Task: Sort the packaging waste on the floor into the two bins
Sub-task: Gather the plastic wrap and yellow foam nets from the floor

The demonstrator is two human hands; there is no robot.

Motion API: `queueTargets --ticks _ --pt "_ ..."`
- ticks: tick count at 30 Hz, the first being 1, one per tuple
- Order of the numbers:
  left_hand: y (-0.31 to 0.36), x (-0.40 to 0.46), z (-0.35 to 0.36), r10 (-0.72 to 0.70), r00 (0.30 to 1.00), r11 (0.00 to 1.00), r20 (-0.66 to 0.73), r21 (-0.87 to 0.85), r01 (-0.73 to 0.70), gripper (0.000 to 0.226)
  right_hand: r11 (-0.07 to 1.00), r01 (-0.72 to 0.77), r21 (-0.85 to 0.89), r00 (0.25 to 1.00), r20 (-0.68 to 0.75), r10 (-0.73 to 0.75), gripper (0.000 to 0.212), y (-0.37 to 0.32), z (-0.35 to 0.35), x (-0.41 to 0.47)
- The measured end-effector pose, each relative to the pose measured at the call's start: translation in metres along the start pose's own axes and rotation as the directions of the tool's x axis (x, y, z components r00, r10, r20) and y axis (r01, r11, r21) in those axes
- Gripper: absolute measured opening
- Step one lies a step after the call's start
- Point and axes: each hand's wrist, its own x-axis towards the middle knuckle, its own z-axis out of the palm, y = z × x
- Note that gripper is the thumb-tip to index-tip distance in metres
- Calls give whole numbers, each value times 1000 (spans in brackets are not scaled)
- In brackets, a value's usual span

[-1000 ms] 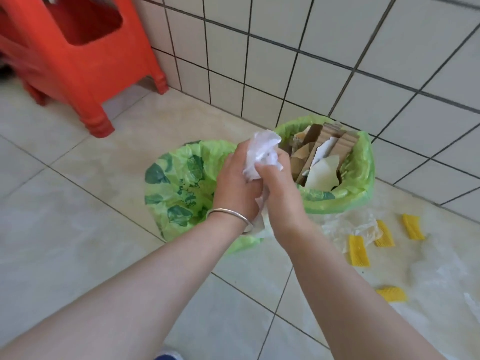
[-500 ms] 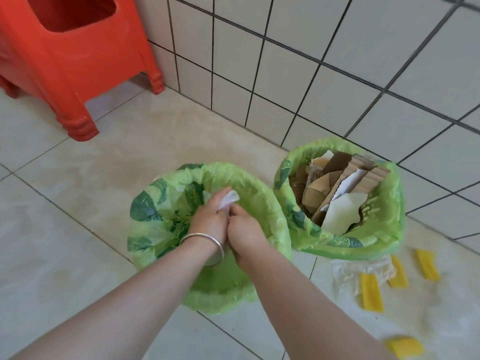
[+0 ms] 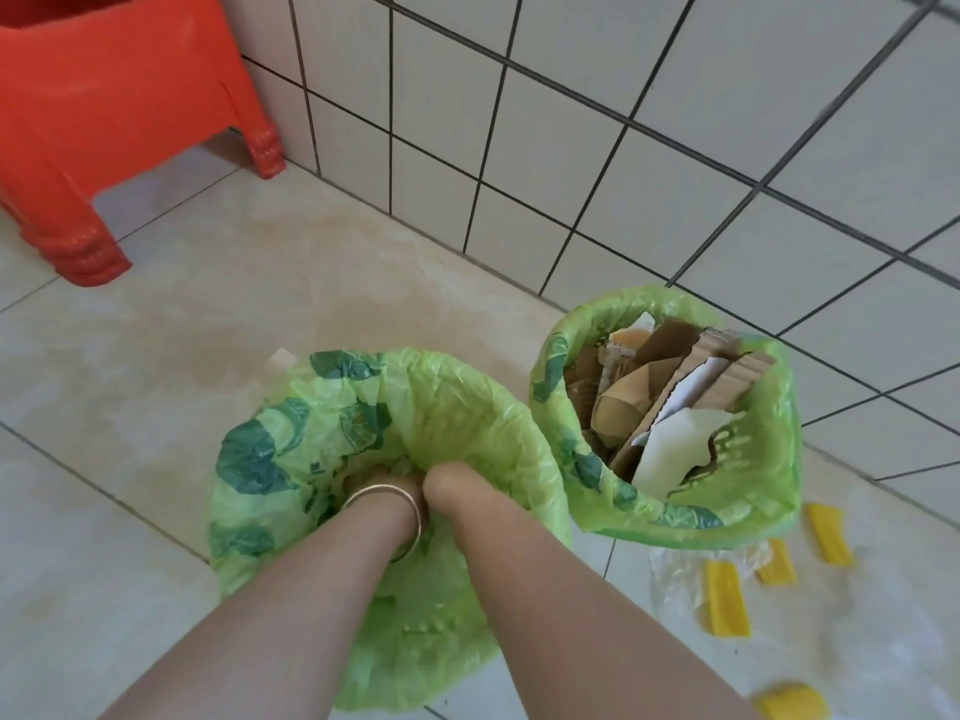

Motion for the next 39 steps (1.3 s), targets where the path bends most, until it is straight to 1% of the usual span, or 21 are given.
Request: queueTargets --ticks 1,2,4,5,7,9,10,11,13,15,17,19,23,26,29,31,33,36,39 --pt "1 -3 -3 1 1000 999 9 53 -1 43 998 31 -55 1000 9 -30 37 1 0 -1" --pt "1 -7 -5 22 1000 997 2 76 -22 43 982 83 -172 997 17 -81 36 2 2 -2" --pt "-4 -14 -12 47 998 998 -44 48 -45 45 953 128 -275 992 18 -128 33 1 4 -9" --pt "-7 -17 -15 64 996 998 -65 17 -63 48 944 146 -297 987 -18 -158 32 2 4 -13" --pt "-16 -30 -20 53 996 997 -71 -60 -58 59 957 137 -257 971 -154 -180 30 4 4 -25" --pt "-19 -51 -29 21 997 996 -77 -82 -27 69 976 136 -173 937 -297 -183 30 9 0 -39" --pt "-19 -60 -33 13 993 997 -115 -69 -21 70 975 161 -156 917 -342 -207 31 10 -2 -48" --pt "-18 -70 -37 11 985 998 -171 -56 -21 68 960 202 -192 890 -375 -261 33 12 -4 -58" --pt "-12 -96 -44 24 953 999 -303 -15 -30 56 918 307 -252 808 -440 -392 35 18 -5 -78" --pt "-3 -123 -46 68 903 998 -425 13 -69 46 897 368 -245 733 -517 -442 37 30 -9 -99" --pt "10 -152 -44 140 839 990 -525 55 -131 39 895 394 -212 671 -599 -437 34 48 -11 -122" --pt "27 -181 -37 234 784 971 -575 102 -215 32 905 398 -154 652 -646 -397 31 71 -13 -148" --pt "77 -236 -5 416 707 903 -571 170 -395 26 924 377 -69 693 -641 -330 32 142 -13 -194" --pt "127 -267 31 536 665 836 -520 217 -504 27 940 341 -25 693 -669 -269 31 208 -11 -228" --pt "183 -288 71 625 625 767 -468 216 -605 26 958 285 30 692 -699 -183 31 280 -9 -256" --pt "220 -300 100 658 609 737 -443 213 -642 25 966 247 78 699 -704 -122 32 328 -3 -268" --pt "252 -311 133 678 613 721 -405 202 -663 24 972 205 117 720 -690 -69 32 372 6 -276" --pt "290 -317 180 694 630 711 -350 192 -677 25 982 118 147 784 -621 -1 32 427 15 -279" --pt "309 -309 214 688 660 720 -303 163 -675 27 995 60 83 843 -539 -6 30 465 27 -273"
